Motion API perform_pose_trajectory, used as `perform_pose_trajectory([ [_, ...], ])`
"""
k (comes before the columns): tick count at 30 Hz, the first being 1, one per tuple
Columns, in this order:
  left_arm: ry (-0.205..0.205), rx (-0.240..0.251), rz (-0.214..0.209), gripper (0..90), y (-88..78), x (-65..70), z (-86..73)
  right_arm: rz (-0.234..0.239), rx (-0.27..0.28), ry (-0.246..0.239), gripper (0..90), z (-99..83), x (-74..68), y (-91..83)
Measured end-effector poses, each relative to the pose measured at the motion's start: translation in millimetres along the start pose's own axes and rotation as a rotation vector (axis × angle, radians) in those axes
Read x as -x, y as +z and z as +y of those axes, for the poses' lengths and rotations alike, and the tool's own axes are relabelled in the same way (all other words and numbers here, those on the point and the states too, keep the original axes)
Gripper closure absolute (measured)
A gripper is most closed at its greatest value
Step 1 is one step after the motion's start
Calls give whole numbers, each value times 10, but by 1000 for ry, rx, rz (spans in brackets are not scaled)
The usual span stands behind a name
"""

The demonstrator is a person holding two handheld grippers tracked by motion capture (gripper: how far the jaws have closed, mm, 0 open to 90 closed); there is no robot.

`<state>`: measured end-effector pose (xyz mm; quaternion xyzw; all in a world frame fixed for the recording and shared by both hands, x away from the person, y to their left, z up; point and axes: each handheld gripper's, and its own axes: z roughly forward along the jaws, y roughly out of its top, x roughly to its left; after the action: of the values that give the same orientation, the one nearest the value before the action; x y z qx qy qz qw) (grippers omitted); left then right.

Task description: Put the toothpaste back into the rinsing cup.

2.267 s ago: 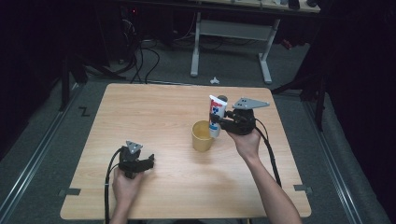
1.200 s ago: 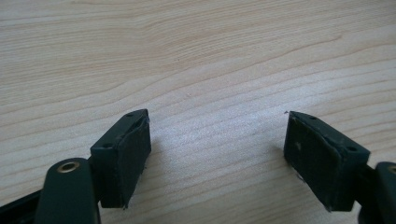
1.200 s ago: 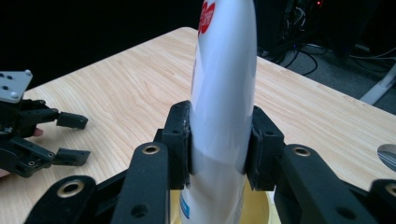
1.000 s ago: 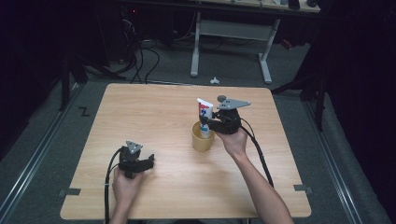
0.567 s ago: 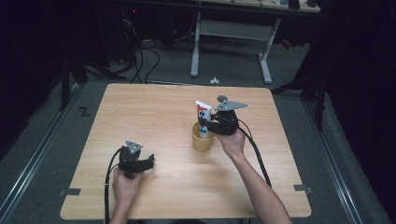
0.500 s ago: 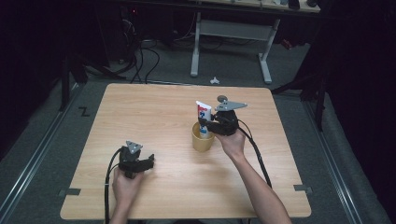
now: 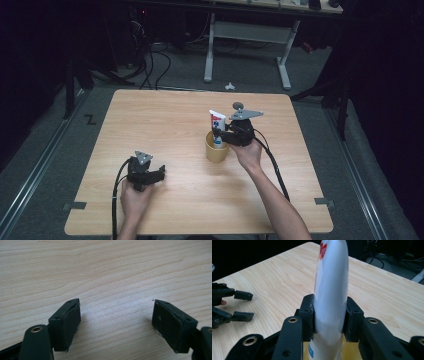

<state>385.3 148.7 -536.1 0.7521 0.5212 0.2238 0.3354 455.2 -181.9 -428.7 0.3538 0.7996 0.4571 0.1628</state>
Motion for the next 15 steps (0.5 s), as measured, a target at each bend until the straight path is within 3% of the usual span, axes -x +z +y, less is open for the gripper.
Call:
perform_pose_trajectory([
  [15, 0, 0, 0, 235, 1, 0, 0, 2, -31, -6, 661, -50, -5, 48],
])
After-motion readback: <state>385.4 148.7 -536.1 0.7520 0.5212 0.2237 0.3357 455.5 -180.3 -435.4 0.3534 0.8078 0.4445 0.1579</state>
